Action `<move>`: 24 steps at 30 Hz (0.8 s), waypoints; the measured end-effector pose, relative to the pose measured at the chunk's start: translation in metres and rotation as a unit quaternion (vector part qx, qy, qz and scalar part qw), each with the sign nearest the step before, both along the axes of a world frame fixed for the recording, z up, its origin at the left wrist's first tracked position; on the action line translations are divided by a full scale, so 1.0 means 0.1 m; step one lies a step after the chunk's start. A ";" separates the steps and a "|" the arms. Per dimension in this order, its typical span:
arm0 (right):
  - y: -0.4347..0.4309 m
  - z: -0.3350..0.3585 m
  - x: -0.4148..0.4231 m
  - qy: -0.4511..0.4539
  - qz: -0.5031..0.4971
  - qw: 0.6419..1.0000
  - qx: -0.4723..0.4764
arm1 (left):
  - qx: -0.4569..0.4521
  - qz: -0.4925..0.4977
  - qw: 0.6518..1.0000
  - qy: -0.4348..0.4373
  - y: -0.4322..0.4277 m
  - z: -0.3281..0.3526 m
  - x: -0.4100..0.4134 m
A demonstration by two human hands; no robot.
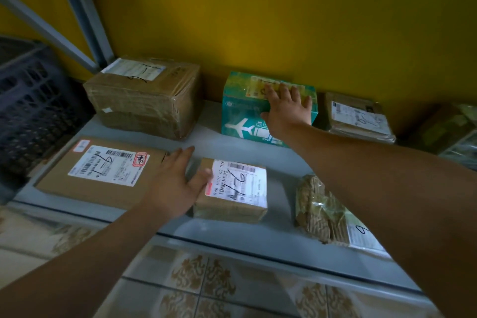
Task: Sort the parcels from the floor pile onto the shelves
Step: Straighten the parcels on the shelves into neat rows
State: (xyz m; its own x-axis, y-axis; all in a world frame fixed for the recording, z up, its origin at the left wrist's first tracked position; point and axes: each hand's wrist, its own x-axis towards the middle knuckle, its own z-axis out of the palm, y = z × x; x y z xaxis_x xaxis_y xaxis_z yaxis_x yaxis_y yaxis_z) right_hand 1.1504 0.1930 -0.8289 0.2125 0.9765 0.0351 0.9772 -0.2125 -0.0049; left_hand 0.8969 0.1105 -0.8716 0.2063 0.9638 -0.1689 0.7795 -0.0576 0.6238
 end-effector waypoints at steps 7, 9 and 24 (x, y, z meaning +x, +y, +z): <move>0.04 0.00 -0.04 -0.001 0.005 1.000 -0.005 | 0.007 -0.021 1.000 0.015 -0.07 0.04 0.11; 0.03 0.00 -0.04 0.002 0.004 1.000 -0.008 | -0.060 -0.029 0.997 -0.037 -0.08 0.05 0.13; -1.04 -0.16 -0.44 0.115 0.087 0.979 -0.147 | -0.110 -0.065 0.988 -0.085 -0.03 0.08 0.11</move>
